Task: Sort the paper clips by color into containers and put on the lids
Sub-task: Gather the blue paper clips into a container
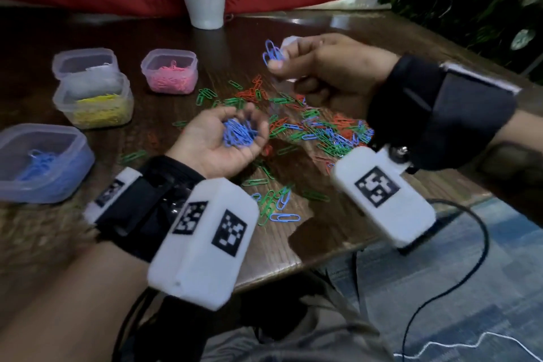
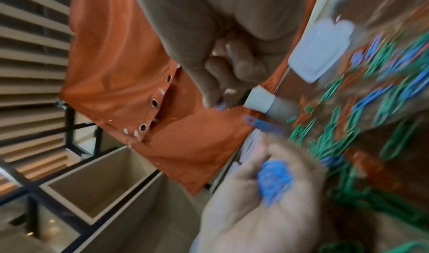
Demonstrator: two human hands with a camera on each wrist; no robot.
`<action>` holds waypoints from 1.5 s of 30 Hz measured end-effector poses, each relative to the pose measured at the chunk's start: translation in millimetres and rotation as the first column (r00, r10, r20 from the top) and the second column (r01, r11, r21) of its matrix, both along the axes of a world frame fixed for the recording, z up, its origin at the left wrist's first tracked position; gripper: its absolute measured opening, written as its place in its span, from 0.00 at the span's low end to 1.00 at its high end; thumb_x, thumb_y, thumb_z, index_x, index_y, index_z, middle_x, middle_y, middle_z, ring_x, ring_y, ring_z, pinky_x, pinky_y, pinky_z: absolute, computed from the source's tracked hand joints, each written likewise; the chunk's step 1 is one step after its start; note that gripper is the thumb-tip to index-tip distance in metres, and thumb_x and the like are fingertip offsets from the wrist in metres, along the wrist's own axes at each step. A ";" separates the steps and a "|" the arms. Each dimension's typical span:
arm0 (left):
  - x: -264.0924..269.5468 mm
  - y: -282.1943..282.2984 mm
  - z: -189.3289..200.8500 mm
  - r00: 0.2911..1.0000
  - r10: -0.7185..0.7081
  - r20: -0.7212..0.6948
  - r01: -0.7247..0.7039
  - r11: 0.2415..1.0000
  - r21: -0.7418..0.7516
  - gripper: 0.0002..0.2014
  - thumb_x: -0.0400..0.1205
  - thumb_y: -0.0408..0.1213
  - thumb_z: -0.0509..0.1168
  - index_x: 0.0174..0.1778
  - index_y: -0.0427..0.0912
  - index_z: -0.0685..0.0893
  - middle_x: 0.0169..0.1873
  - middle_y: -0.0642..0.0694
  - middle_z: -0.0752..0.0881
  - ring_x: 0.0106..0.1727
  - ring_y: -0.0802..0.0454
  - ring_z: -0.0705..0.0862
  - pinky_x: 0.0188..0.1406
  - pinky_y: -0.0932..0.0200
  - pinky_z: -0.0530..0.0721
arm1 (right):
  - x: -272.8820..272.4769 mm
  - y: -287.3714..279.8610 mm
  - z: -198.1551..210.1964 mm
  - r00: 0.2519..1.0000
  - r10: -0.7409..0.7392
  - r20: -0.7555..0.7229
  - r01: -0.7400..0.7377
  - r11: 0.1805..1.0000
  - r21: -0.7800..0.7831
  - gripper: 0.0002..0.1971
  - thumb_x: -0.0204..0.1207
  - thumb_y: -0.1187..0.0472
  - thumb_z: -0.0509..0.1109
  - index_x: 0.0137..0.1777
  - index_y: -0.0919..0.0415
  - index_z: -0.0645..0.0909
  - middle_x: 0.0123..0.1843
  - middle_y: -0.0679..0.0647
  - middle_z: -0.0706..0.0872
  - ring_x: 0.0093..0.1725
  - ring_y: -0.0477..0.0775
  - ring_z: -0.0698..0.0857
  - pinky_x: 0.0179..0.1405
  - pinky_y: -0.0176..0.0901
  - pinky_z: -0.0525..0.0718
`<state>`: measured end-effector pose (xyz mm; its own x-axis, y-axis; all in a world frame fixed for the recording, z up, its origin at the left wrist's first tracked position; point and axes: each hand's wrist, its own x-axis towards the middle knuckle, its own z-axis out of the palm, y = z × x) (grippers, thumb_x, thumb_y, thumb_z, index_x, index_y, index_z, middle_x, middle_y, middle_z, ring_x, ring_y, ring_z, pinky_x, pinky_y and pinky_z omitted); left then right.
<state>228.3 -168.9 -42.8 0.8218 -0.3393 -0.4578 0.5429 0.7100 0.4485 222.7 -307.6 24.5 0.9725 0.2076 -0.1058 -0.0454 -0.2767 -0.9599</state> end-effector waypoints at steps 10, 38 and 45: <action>-3.6 -6.3 2.9 0.997 -0.015 0.076 0.018 0.999 -0.037 0.15 0.84 0.31 0.49 0.38 0.34 0.80 0.36 0.39 0.83 0.39 0.48 0.81 0.34 0.58 0.85 | 4.5 44.3 -32.0 0.950 0.076 0.302 0.046 0.925 -0.376 0.14 0.64 0.64 0.79 0.27 0.54 0.76 0.27 0.47 0.79 0.30 0.46 0.77 0.38 0.48 0.78; -5.5 -1.5 6.3 1.000 0.000 -0.025 -0.005 0.979 -0.204 0.19 0.87 0.36 0.48 0.42 0.26 0.78 0.33 0.31 0.83 0.36 0.39 0.83 0.24 0.50 0.85 | -4.1 41.7 -1.3 0.901 0.315 0.298 0.054 0.600 -0.798 0.05 0.67 0.56 0.77 0.36 0.53 0.83 0.28 0.46 0.79 0.30 0.42 0.76 0.28 0.25 0.70; -0.6 3.0 -0.9 0.993 -0.114 0.001 0.113 0.979 -0.169 0.23 0.84 0.42 0.53 0.23 0.39 0.73 0.18 0.51 0.72 0.14 0.58 0.71 0.08 0.72 0.66 | -17.4 -19.1 27.6 0.913 0.144 0.382 0.125 0.793 -0.596 0.05 0.70 0.60 0.76 0.37 0.60 0.83 0.24 0.48 0.75 0.18 0.37 0.70 0.19 0.24 0.65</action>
<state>227.7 -165.9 -43.7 0.7698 -0.5027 -0.3934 0.6276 0.7084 0.3229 205.3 -326.6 52.1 0.9547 0.2420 0.1732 0.2975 -0.7939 -0.5304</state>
